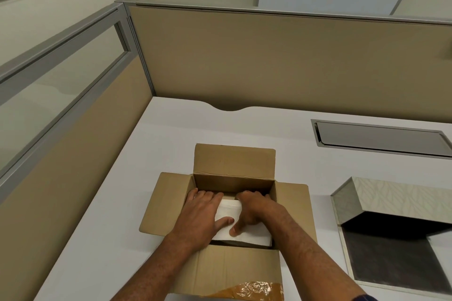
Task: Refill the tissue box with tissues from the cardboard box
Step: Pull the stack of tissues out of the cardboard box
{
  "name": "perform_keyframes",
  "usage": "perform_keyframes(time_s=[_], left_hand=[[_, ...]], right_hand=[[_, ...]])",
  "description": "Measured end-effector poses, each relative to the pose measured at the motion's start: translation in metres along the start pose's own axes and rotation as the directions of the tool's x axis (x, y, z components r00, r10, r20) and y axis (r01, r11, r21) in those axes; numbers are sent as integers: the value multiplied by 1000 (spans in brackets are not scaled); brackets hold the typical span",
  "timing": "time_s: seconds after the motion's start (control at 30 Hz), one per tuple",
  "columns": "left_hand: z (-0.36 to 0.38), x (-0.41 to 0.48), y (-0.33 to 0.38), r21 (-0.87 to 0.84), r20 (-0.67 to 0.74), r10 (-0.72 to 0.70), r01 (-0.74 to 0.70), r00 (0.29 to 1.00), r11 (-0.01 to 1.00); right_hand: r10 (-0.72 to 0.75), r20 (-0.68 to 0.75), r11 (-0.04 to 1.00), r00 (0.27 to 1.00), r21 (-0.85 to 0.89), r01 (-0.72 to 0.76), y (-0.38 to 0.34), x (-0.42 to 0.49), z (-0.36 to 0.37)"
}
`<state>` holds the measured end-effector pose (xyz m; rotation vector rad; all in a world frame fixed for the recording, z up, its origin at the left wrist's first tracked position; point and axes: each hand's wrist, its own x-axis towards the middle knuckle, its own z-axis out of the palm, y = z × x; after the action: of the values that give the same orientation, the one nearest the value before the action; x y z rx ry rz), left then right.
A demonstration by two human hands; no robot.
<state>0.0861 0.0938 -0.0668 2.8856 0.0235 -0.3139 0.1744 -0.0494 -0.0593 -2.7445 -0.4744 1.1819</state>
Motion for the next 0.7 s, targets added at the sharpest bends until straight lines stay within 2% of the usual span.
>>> perform_keyframes(time_s=[0.43, 0.53, 0.7], left_hand=[[1, 2, 0, -13, -19, -24, 24, 1000, 1000], [-3, 7, -2, 26, 36, -5, 4, 999, 1000], [-14, 16, -9, 65, 219, 59, -74, 974, 995]], right_hand=[[6, 56, 999, 998, 41, -8, 3, 10, -2], [-14, 67, 999, 998, 29, 12, 2, 10, -2], [-43, 62, 998, 997, 46, 41, 6, 9, -1]])
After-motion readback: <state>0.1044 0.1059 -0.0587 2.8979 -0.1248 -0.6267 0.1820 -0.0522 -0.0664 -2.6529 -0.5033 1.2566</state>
